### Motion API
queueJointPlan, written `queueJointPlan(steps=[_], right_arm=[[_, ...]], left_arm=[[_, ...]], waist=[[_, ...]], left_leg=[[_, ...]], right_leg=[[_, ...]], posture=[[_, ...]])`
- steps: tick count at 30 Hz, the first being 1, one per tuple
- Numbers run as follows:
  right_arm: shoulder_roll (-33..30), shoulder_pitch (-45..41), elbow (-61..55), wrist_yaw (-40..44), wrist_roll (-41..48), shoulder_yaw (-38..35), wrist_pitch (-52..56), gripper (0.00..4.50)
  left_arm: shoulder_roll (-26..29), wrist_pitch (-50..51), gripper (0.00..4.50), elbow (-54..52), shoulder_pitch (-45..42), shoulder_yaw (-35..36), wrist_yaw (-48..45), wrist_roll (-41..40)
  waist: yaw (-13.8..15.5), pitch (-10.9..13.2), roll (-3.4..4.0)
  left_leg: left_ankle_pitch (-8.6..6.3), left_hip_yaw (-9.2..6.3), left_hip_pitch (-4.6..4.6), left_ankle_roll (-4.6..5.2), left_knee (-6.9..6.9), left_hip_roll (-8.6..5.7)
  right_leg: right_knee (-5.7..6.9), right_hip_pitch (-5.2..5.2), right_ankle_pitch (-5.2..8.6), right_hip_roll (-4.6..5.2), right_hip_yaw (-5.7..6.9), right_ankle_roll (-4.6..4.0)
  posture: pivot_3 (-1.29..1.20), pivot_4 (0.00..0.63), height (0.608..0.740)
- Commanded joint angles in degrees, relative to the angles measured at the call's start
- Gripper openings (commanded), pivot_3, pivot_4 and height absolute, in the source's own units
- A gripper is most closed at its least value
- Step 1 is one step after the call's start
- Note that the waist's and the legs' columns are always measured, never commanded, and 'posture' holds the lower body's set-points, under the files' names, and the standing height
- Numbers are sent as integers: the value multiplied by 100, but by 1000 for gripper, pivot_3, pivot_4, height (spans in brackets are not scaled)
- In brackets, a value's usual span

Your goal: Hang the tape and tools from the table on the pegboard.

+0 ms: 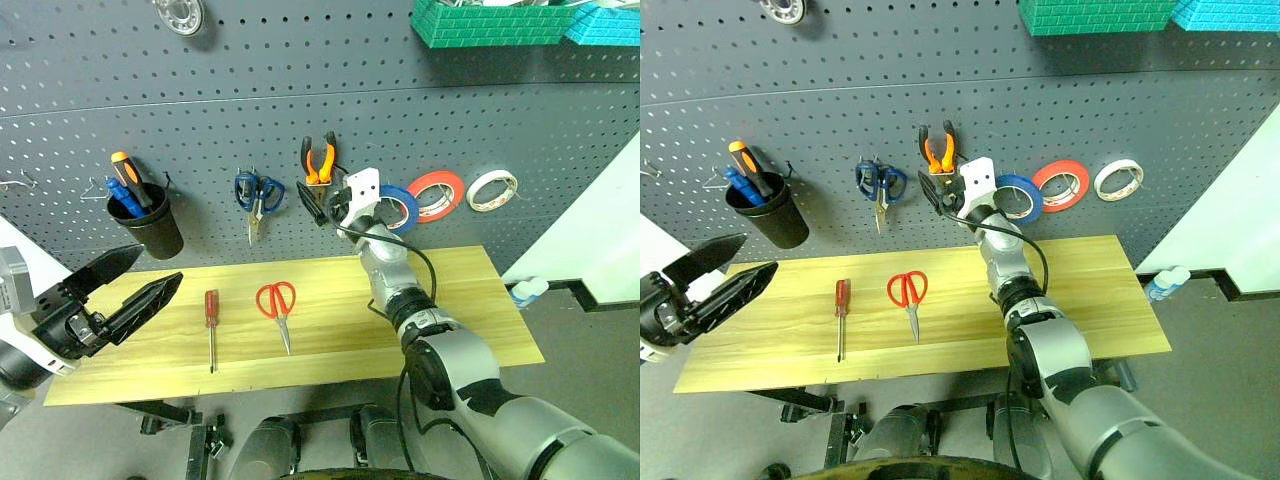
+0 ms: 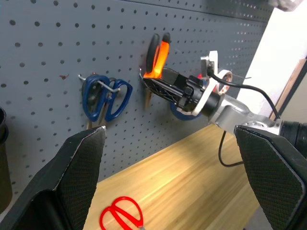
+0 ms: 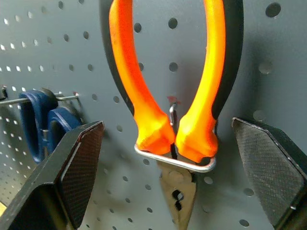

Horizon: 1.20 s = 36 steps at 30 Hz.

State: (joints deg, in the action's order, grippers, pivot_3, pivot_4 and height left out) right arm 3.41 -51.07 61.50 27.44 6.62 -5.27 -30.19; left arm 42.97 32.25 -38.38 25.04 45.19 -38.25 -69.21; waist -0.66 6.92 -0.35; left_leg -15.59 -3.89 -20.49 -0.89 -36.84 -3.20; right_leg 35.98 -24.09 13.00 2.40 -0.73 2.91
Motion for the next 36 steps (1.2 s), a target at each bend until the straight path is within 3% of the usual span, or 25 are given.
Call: queueJointPlan(steps=[1, 13, 24, 28, 36], right_arm=[[25, 119, -586, 166, 143, 0, -266, 4466], [20, 761, -2142, 86, 289, 124, 29, 4466], [-397, 1815, -4347, 162, 910, 94, 1361, 4466], [-832, 2345, -5340, 552, 1558, 64, 2399, 4466], [-2600, 3630, -7036, 1791, 2739, -92, 4380, 4466]], left_arm=[[-4, -39, 4500, 0, -98, -34, 6, 27], [27, -11, 4500, 170, -381, -280, -72, 130], [-1, -80, 4500, 390, -729, -687, -209, 412], [-108, -164, 4500, 515, -932, -963, -270, 630], [-389, -262, 4500, 1253, -1634, -1813, -554, 1221]], waist=[[0, 0, 0], [-3, -1, -2], [-4, -6, -5], [-8, -14, -7], [-35, -31, -19]], left_leg=[[0, 0, 0, 0, 0, 0], [0, 1, 0, -1, 1, 0], [-1, 3, -5, -1, 2, 0], [-1, 5, -5, -1, 3, 0], [-4, 27, -4, 5, -3, 1]], right_leg=[[0, 0, 0, 0, 0, 0], [-1, -1, 0, 1, -1, 1], [-8, -3, 0, 2, -1, 2], [-10, -2, 0, 2, -2, 2], [-20, 3, -3, 3, -7, 9]], posture=[[124, 53, 736], [91, 47, 736], [47, 27, 736], [20, 10, 736], [-66, 0, 736]])
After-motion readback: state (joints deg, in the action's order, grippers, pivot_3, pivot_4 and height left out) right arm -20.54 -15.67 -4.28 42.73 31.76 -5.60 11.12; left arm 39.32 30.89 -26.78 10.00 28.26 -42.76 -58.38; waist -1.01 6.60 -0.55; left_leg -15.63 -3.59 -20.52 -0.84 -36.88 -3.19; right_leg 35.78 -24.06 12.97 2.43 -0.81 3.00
